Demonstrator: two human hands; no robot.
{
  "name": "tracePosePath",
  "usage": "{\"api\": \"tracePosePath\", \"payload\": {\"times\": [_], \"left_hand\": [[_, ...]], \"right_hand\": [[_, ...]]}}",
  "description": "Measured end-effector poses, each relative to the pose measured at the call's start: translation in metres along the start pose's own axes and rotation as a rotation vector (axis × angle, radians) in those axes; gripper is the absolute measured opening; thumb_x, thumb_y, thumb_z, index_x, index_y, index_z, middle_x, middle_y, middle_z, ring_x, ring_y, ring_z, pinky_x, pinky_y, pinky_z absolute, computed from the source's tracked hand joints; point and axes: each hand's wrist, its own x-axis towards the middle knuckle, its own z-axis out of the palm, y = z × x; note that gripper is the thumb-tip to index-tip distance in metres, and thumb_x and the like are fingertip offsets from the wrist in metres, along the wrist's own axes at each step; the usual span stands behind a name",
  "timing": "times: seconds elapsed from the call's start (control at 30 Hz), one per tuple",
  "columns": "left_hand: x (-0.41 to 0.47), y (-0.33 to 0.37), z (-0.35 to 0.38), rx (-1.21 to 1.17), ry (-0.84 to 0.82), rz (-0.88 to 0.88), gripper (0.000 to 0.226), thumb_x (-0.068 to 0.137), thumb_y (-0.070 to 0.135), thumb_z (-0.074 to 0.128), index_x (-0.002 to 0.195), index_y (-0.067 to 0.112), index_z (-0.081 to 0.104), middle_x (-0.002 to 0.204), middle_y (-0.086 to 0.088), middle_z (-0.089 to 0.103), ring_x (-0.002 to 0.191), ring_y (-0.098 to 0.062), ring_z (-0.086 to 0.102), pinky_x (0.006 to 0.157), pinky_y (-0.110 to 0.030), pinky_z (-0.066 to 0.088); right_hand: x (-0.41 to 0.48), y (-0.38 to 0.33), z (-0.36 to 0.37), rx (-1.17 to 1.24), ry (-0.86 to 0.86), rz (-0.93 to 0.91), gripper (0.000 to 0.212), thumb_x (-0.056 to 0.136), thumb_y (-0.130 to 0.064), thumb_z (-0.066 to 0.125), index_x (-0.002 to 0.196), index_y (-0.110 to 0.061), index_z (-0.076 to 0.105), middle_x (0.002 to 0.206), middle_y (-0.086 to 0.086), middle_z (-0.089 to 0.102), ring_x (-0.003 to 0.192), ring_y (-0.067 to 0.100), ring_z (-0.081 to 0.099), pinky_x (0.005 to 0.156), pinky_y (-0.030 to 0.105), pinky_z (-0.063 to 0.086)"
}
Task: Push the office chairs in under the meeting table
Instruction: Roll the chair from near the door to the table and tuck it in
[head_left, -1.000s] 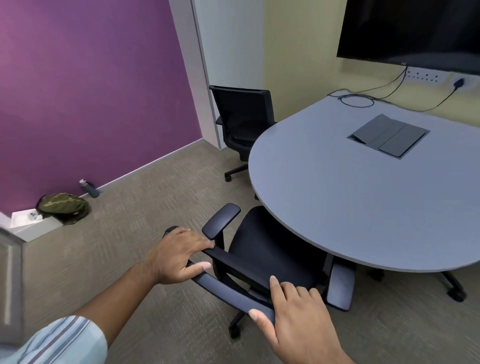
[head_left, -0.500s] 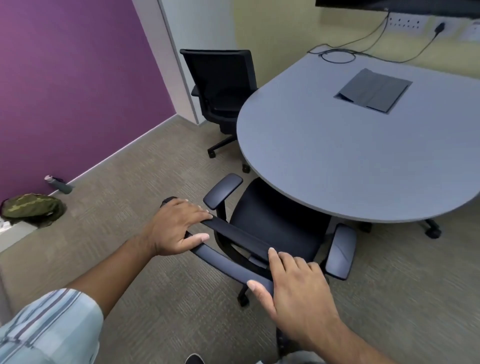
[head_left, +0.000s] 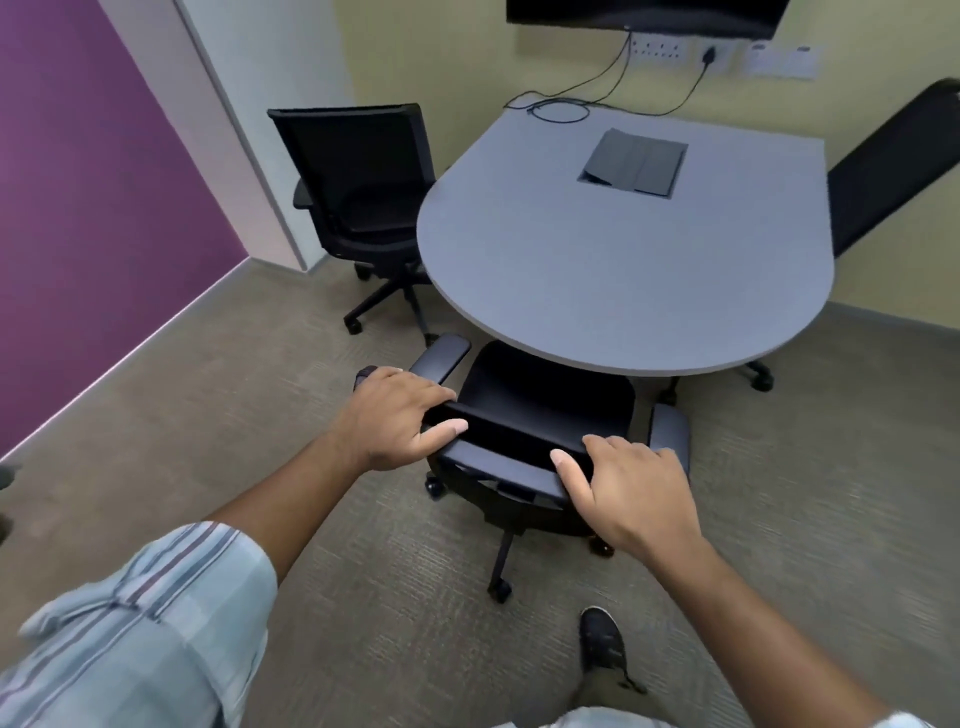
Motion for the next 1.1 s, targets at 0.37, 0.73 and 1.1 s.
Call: {"api": "tracePosePath", "payload": {"times": [0.37,0.73,1.1], "left_hand": [[0.004,-0.029,0.0,0.013,0.003,0.052,0.066,0.104,0.074,0.029,0.12,0.029,0.075,0.103,0.012,0.078,0.095,-0.014,0.069,0.092,-0.041,0.048],[0.002,-0.02,0.004,-0.032,0.064,-0.014,0.066,0.103,0.071,0.037,0.13,0.026,0.077,0.119,0.011,0.079,0.113,-0.013,0.072,0.106,-0.046,0.048],[0.019,-0.017,0.004,-0.006,0.057,-0.041,0.069,0.103,0.076,0.032,0.129,0.03,0.077,0.115,0.014,0.079,0.11,-0.012,0.072,0.101,-0.043,0.05]], "right_hand": [[0.0,-0.029,0.0,0.022,0.068,0.071,0.075,0.102,-0.083,0.01,0.081,-0.026,0.056,0.068,-0.008,0.054,0.066,0.015,0.056,0.078,0.048,0.052],[0.0,-0.02,0.001,0.034,0.132,0.053,0.071,0.102,-0.083,0.016,0.071,-0.026,0.046,0.062,-0.009,0.048,0.056,0.011,0.048,0.066,0.042,0.048],[0.02,-0.001,-0.001,0.035,0.124,0.039,0.075,0.1,-0.084,0.013,0.079,-0.027,0.056,0.066,-0.009,0.052,0.061,0.014,0.052,0.07,0.042,0.048]]}}
